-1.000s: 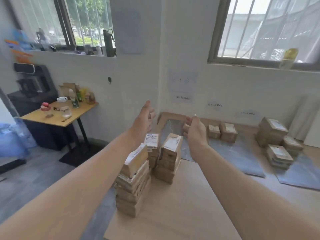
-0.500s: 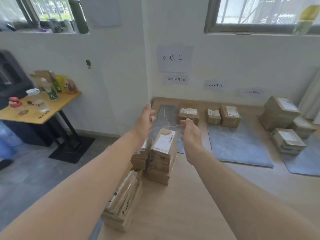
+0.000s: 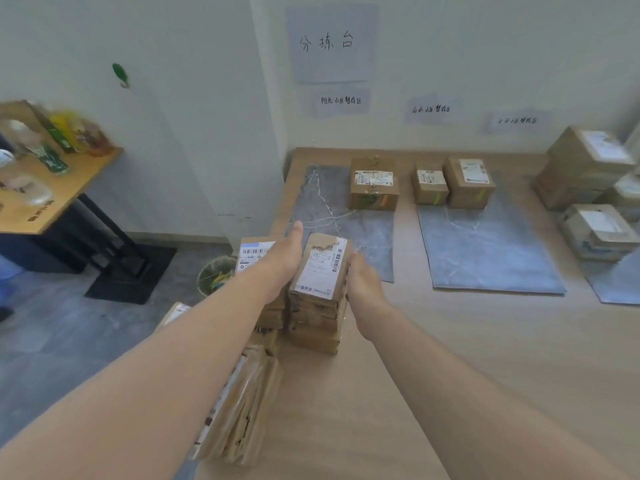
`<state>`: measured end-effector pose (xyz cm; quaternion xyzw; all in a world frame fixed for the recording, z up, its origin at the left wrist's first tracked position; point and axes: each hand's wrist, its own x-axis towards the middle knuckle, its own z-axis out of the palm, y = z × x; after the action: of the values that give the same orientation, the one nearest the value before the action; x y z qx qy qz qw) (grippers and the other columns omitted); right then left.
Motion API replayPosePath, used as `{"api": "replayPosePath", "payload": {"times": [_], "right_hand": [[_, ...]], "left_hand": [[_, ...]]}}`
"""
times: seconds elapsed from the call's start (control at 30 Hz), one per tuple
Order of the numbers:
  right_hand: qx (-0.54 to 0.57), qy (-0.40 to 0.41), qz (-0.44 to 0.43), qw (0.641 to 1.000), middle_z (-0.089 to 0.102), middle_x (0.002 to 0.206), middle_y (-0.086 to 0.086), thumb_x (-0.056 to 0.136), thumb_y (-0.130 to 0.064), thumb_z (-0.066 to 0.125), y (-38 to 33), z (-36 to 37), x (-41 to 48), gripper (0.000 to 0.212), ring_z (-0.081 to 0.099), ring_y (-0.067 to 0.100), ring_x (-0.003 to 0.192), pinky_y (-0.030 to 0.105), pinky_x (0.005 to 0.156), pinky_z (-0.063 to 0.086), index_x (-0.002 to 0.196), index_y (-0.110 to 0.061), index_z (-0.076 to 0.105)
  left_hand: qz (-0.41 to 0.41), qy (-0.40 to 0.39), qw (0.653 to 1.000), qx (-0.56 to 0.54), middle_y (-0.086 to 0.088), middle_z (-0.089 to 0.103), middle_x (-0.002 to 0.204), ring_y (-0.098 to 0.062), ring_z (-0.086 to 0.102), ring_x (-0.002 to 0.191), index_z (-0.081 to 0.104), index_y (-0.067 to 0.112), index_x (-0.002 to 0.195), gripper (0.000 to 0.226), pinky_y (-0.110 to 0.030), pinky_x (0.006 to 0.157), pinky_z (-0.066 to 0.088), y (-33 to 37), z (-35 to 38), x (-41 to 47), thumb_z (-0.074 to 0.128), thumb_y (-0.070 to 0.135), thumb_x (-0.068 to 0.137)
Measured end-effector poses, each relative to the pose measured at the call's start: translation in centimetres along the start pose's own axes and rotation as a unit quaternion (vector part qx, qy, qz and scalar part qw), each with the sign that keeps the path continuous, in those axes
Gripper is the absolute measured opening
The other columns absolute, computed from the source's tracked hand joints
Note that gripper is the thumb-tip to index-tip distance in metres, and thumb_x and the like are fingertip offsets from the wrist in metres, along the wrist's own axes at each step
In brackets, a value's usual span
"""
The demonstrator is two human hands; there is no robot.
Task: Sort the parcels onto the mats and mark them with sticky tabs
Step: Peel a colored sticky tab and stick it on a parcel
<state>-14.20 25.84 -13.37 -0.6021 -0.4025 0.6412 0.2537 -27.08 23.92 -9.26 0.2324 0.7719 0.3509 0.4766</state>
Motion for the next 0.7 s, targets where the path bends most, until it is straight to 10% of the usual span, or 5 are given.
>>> {"api": "replayPosePath", "payload": {"times": [0.23,0.7], "right_hand": [[0.037,0.011,0.006,0.999,0.075,0.104,0.003,0.105,-0.042,0.03,-0.9,-0.1,-0.6,0.047,0.066,0.018,0.084,0.029,0.064,0.042,0.108,-0.019,0.071],[0.066,0.062,-0.129,0.988,0.075,0.096,-0.005,0.097,-0.047,0.033,-9.5,-5.4,-8.4,0.043,0.062,0.019,0.083,0.033,0.072,0.043,0.095,-0.027,0.071]], "left_hand": [[-0.01,-0.008,0.999,-0.031,-0.006,0.072,0.09,-0.023,0.067,0.094,0.067,0.015,0.087,0.068,-0.041,0.102,0.048,0.8,-0.2,-0.5,0.025,0.067,0.1],[0.158,-0.026,0.983,-0.087,-0.003,0.07,0.109,-0.025,0.067,0.098,0.066,0.016,0.117,0.065,-0.041,0.096,0.051,8.6,0.5,-11.1,0.025,0.065,0.101]]}}
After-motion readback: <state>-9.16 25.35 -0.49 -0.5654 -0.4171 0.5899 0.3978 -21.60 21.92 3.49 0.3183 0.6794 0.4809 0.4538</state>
